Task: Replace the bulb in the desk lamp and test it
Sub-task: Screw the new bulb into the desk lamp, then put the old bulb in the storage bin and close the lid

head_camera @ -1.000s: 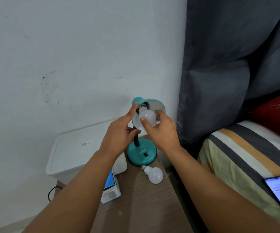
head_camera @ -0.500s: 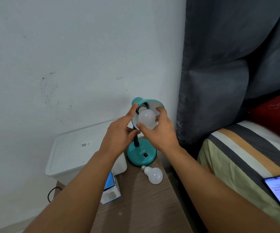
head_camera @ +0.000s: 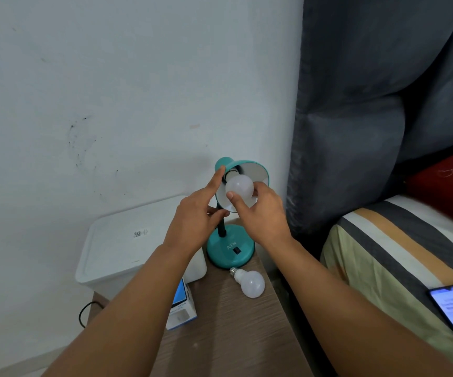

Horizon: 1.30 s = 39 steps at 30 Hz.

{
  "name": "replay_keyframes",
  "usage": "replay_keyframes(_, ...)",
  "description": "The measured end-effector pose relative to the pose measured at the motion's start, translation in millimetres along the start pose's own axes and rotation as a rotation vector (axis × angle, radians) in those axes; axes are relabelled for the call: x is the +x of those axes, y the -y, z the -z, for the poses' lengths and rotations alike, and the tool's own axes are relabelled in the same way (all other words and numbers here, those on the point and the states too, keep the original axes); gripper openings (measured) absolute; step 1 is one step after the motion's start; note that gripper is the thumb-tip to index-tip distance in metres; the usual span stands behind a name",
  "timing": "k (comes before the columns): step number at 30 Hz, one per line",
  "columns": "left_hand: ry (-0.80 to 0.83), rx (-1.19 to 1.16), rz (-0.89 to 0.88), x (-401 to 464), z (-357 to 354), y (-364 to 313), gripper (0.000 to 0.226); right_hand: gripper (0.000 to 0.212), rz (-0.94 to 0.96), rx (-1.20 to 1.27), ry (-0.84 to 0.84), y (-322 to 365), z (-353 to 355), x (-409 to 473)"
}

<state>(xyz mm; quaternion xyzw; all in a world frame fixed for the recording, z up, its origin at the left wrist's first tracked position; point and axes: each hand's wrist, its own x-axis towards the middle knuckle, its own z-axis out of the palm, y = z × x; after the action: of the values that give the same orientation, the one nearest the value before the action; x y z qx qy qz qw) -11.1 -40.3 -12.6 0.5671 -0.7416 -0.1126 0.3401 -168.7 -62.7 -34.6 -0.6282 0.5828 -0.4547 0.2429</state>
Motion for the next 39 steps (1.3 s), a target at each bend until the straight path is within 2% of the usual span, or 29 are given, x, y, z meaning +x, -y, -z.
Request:
replay_keyframes(10, 0.023, 0.061, 0.031, -3.9, 4.2, -6.4, 0.095, 0.058, -0.032, -0.094, 0.016, 7.4, 4.5, -2.6)
replay_keyframes(18, 0.086, 0.149, 0.08, -14.0, 18.3, -13.4, 0.099, 0.069, -0.025, -0.066, 0.043, 14.3, 18.2, -17.6)
replay_keyframes(22, 0.062, 0.157, 0.091, -29.0, 30.0, -17.6, 0.097, 0.057, 0.03, -0.021, -0.002, 22.7, 31.6, -34.5)
replay_keyframes(27, -0.011, 0.174, 0.135, -57.5, 52.8, -16.3, 0.083, 0.046, 0.133, 0.002, -0.016, 38.7, 37.0, -60.7)
replay_keyframes(35, -0.11, 0.163, 0.296, -121.0, 93.4, 17.7, 0.057, 0.033, 0.243, 0.056, 0.14, 60.7, 7.6, -91.8)
replay_keyframes(39, -0.153, 0.193, 0.359, -146.6, 110.7, 43.5, 0.053, 0.046, 0.253, -0.02, 0.302, 58.4, -20.1, -96.8)
